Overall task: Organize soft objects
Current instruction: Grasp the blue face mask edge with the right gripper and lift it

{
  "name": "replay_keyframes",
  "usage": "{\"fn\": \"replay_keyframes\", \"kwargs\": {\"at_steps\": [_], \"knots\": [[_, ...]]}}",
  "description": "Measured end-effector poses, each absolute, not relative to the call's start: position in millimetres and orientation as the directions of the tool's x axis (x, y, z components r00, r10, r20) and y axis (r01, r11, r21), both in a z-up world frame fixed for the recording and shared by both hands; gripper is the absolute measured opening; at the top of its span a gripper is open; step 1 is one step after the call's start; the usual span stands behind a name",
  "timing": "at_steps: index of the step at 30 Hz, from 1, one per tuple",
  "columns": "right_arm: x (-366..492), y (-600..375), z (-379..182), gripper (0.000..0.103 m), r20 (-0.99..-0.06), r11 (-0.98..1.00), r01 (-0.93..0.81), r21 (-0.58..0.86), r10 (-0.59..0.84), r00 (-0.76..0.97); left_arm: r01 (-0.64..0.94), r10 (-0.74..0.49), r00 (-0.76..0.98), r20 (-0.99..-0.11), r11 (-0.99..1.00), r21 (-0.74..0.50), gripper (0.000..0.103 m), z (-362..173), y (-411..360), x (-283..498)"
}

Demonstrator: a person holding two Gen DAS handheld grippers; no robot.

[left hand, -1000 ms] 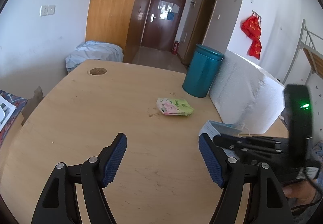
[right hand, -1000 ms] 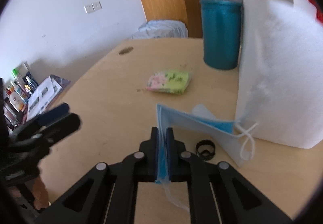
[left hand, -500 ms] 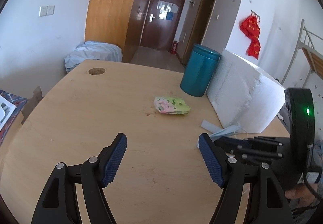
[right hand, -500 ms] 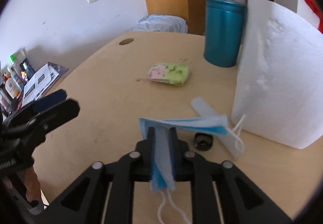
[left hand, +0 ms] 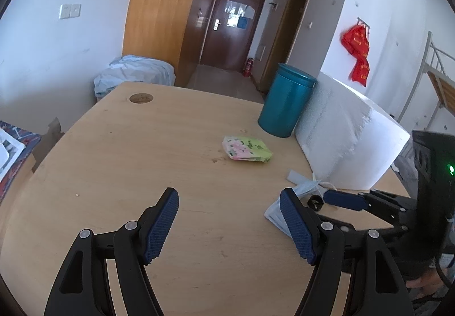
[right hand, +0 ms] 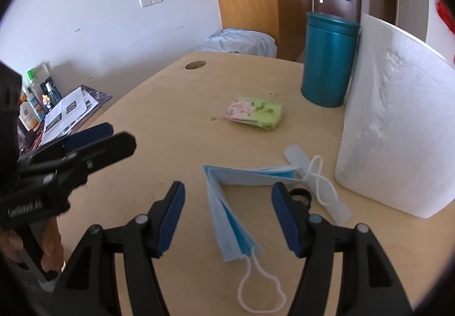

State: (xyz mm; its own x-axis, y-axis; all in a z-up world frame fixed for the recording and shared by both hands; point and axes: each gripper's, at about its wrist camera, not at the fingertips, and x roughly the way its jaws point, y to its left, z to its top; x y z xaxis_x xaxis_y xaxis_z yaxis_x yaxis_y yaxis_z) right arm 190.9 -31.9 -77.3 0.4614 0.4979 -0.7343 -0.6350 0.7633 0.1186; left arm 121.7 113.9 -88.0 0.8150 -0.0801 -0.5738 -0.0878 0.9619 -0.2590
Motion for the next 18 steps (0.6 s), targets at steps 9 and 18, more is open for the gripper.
{"fn": "replay_keyframes", "kwargs": {"at_steps": [9, 18], "knots": [[202, -6, -104, 0.064, -0.788, 0.743, -0.659, 0.115, 0.472, 0.395, -0.099, -0.077, 0.807, -0.586, 0.96, -0.261, 0.075, -90, 117, 120], [201, -32, -99, 0.007, -0.781, 0.755, -0.631, 0.177, 0.498, 0.377, -0.062, -0.132, 0.787, -0.602, 0.955, -0.291, 0.075, -95, 110, 129]]}}
